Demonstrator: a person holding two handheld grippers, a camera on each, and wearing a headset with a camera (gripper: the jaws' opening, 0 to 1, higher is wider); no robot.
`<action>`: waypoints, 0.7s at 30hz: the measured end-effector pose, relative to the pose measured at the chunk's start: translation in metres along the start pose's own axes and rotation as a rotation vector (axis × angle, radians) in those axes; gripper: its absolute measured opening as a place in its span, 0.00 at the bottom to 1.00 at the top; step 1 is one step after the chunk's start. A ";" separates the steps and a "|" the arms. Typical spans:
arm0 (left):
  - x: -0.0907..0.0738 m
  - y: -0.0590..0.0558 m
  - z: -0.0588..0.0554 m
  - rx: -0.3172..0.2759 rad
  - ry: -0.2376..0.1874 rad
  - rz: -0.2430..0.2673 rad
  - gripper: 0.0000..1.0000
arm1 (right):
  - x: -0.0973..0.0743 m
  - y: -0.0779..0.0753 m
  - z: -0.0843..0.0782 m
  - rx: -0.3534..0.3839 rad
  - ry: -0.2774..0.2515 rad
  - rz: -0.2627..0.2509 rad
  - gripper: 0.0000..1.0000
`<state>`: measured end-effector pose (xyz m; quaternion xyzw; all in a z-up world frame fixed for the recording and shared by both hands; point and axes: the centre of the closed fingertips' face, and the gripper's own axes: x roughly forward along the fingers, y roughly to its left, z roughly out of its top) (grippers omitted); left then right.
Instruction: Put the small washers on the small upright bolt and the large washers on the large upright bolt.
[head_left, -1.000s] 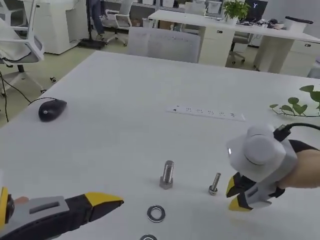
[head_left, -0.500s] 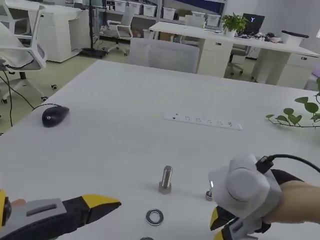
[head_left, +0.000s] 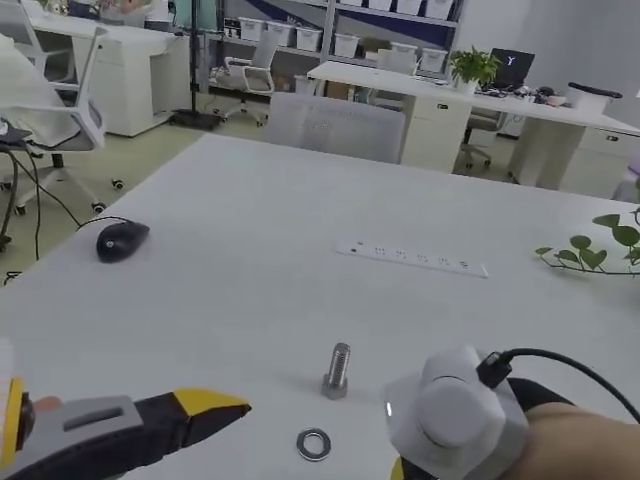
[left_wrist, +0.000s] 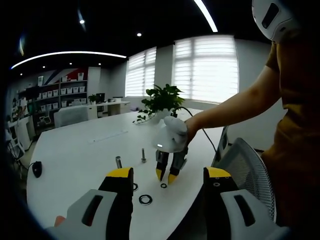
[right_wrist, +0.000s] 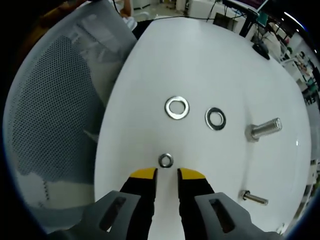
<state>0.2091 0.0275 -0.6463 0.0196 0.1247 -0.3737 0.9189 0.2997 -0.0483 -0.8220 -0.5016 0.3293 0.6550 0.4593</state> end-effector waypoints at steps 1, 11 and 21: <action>-0.001 0.000 0.000 0.000 -0.001 0.002 0.56 | 0.001 0.000 0.002 0.001 -0.001 0.004 0.17; -0.003 0.004 0.002 0.001 -0.004 0.014 0.56 | 0.006 0.002 0.007 -0.006 0.004 0.025 0.18; 0.000 0.002 0.001 0.002 0.000 0.004 0.56 | 0.007 0.003 0.007 -0.033 0.013 0.020 0.16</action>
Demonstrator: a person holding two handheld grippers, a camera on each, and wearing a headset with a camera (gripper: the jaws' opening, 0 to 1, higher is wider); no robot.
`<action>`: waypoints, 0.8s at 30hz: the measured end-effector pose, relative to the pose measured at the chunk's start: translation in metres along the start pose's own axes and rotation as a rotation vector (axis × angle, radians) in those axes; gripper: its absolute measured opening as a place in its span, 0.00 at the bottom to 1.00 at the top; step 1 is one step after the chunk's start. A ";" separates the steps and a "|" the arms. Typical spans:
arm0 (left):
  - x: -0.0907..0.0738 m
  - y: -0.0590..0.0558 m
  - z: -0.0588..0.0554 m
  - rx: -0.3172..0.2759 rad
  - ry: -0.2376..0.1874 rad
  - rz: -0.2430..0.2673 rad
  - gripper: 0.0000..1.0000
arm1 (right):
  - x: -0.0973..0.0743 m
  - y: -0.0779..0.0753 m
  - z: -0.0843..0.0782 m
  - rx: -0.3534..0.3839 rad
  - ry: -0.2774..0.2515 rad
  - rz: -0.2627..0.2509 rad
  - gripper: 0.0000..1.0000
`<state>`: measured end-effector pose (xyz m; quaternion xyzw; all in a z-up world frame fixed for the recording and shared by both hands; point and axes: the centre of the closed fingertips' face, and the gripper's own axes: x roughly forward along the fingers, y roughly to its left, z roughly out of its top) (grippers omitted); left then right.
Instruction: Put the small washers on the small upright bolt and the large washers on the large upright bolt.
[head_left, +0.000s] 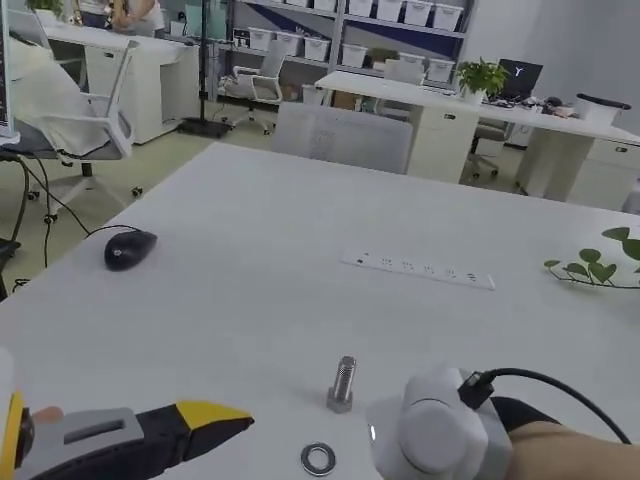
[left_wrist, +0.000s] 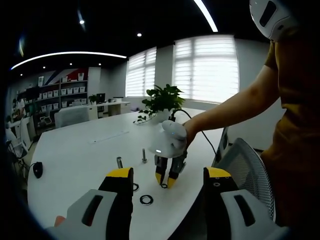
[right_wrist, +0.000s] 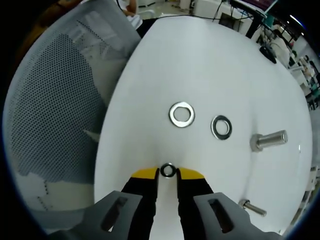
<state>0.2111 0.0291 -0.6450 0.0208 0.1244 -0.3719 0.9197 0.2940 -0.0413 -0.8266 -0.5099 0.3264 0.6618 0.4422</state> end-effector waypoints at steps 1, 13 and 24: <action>0.000 0.000 0.000 -0.001 -0.002 0.001 0.56 | 0.000 0.000 0.000 -0.005 -0.004 -0.002 0.15; 0.002 0.000 -0.003 -0.007 0.008 -0.002 0.56 | -0.001 -0.002 0.000 0.016 -0.025 -0.009 0.12; 0.005 0.002 -0.005 -0.009 0.017 -0.010 0.56 | -0.017 -0.017 -0.016 0.047 -0.017 -0.055 0.12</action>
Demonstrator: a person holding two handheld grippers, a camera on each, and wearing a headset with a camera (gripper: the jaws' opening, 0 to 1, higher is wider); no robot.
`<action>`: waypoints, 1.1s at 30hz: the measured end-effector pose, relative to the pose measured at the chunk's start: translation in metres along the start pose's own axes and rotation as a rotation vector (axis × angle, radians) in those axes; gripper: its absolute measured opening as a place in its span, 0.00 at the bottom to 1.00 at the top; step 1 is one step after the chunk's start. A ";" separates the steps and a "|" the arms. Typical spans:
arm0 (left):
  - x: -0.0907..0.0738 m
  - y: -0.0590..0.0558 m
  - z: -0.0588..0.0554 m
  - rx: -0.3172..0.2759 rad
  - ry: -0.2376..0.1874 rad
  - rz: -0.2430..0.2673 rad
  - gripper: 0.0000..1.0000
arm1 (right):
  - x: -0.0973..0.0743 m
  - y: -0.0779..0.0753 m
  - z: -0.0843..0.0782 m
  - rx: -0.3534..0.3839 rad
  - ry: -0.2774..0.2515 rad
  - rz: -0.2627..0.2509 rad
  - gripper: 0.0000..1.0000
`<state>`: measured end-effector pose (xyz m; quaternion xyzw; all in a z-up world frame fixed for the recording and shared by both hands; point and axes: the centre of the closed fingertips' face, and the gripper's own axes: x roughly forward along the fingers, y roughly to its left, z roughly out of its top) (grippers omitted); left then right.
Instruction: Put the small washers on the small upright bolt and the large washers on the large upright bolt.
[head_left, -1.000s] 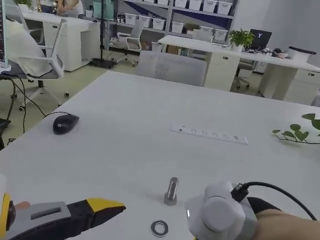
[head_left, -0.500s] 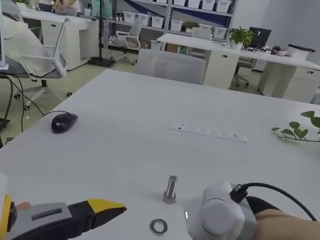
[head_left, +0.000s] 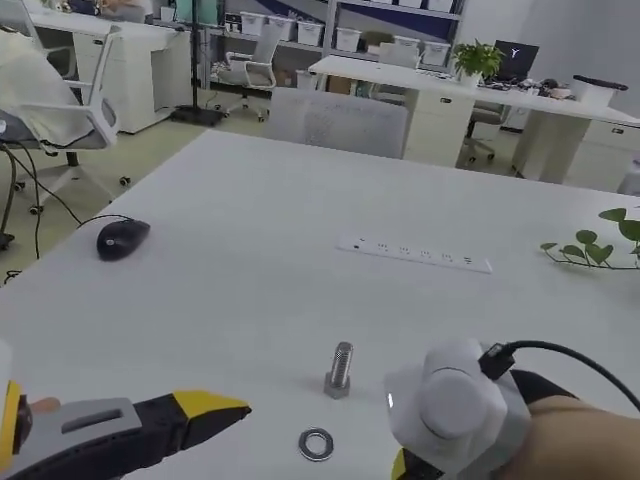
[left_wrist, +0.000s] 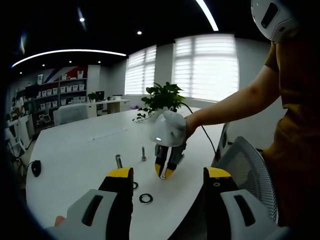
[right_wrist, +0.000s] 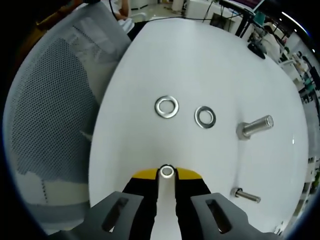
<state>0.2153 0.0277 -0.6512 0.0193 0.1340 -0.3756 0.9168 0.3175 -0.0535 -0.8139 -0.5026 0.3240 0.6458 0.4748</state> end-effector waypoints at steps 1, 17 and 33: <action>0.001 0.000 -0.001 0.000 0.004 -0.002 0.56 | -0.003 -0.003 -0.003 0.007 0.002 -0.006 0.12; 0.007 0.003 -0.004 -0.010 0.011 -0.021 0.56 | -0.062 -0.068 -0.039 0.087 0.022 -0.149 0.12; 0.012 0.008 -0.007 -0.033 0.026 -0.019 0.56 | -0.071 -0.113 -0.034 0.058 0.039 -0.185 0.12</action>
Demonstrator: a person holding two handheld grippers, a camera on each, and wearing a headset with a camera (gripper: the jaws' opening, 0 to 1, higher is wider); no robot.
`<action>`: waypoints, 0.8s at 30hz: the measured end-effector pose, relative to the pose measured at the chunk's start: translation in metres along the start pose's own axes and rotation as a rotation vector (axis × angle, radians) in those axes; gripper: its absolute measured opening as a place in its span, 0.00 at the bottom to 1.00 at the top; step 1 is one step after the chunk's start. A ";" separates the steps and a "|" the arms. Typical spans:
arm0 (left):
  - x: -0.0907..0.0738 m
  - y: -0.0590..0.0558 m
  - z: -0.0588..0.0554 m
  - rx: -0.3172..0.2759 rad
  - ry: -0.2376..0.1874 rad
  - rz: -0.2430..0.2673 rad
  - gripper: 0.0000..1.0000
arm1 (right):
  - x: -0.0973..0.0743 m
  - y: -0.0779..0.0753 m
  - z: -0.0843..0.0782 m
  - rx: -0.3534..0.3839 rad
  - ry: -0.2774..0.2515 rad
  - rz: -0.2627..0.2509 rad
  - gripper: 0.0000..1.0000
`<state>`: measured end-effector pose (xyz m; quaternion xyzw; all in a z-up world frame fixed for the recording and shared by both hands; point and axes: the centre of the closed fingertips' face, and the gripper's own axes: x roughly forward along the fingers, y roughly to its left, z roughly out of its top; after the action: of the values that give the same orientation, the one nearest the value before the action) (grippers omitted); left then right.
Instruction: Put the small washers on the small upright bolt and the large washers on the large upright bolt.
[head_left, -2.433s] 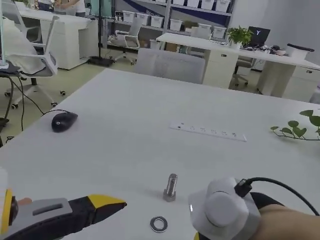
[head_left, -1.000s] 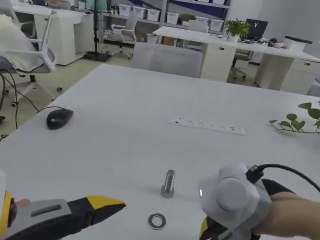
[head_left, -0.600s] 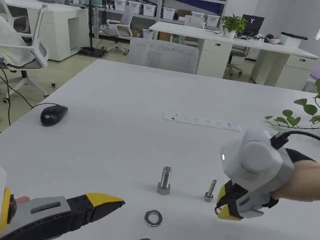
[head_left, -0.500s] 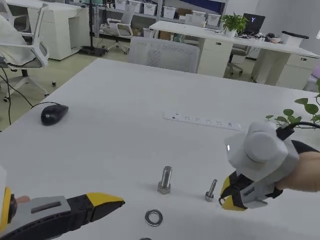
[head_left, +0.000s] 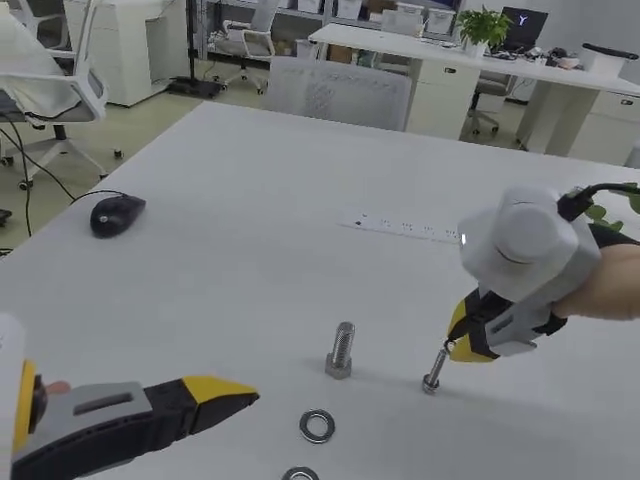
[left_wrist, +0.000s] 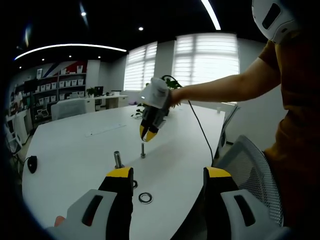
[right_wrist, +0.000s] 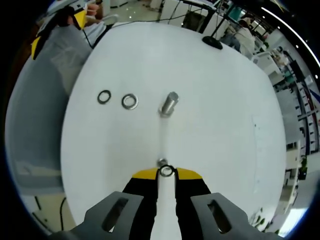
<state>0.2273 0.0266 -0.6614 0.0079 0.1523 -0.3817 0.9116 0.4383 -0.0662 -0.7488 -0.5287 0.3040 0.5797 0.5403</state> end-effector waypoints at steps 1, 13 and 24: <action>0.000 0.000 0.000 -0.001 0.003 0.000 0.56 | 0.001 -0.002 0.000 -0.001 0.001 0.000 0.12; 0.004 0.005 -0.001 -0.013 0.002 0.000 0.56 | 0.011 -0.001 -0.003 -0.018 0.022 0.035 0.12; 0.004 0.008 -0.003 -0.020 0.002 0.000 0.56 | 0.024 0.002 -0.005 -0.032 0.042 0.055 0.12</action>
<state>0.2347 0.0300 -0.6660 -0.0007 0.1573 -0.3802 0.9115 0.4417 -0.0643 -0.7730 -0.5407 0.3205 0.5880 0.5092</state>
